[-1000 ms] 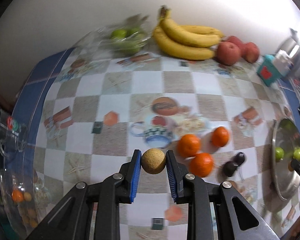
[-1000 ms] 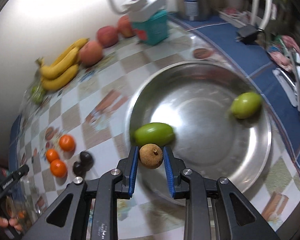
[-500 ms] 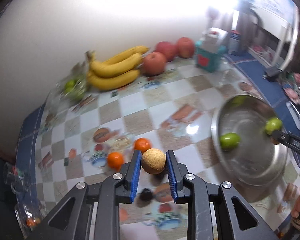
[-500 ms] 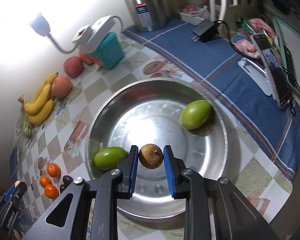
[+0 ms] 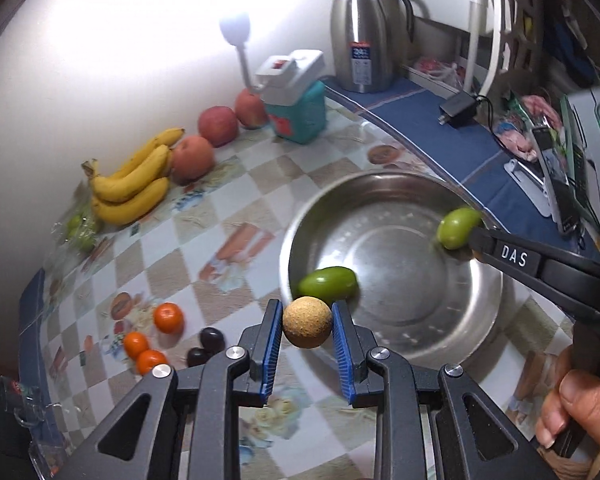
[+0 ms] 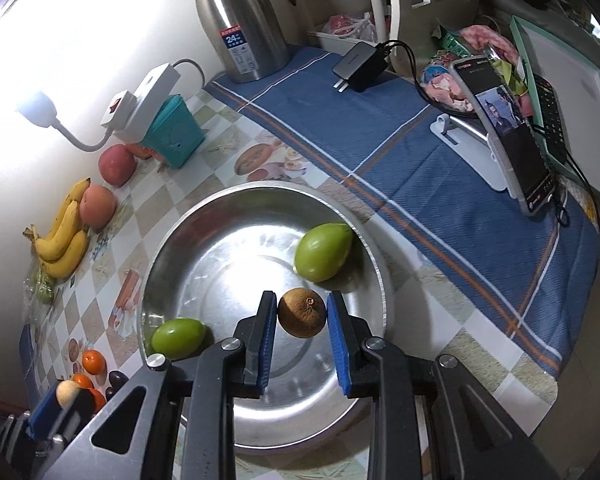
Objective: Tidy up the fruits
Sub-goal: 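Carry the brown kiwi over the basin with the right gripper and release it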
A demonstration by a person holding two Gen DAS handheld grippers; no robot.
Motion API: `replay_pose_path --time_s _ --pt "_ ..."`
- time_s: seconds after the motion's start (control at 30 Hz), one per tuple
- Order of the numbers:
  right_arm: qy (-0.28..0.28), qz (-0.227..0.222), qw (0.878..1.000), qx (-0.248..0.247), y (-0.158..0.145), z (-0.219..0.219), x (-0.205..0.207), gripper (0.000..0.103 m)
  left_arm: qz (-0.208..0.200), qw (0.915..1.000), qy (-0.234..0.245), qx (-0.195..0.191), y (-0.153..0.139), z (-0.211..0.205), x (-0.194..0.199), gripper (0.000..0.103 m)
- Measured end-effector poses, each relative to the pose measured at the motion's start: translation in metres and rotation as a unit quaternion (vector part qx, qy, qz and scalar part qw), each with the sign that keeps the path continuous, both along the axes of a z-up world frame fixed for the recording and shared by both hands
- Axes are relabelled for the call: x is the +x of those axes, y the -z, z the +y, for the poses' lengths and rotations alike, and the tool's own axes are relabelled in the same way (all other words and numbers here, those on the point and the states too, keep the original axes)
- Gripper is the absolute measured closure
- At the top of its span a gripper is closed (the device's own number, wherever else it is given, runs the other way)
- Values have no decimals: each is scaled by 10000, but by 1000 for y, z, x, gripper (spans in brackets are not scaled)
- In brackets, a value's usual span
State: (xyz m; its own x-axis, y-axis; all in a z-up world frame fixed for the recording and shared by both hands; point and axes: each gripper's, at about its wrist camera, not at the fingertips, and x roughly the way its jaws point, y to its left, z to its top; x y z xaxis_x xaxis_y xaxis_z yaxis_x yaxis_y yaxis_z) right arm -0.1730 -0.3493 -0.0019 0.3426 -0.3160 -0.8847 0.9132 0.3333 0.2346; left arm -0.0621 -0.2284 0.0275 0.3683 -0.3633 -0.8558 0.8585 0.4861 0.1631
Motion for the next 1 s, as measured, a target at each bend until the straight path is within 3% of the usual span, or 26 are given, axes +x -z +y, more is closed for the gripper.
replay_pose_path --time_s 0.57,1.0 --pt "-183 397 9986 282 25 -7 2 76 559 9974 27 449 49 -23 -8 76" --pt "-294 753 9955 490 46 -3 6 76 663 9953 170 686 65 -31 -17 76"
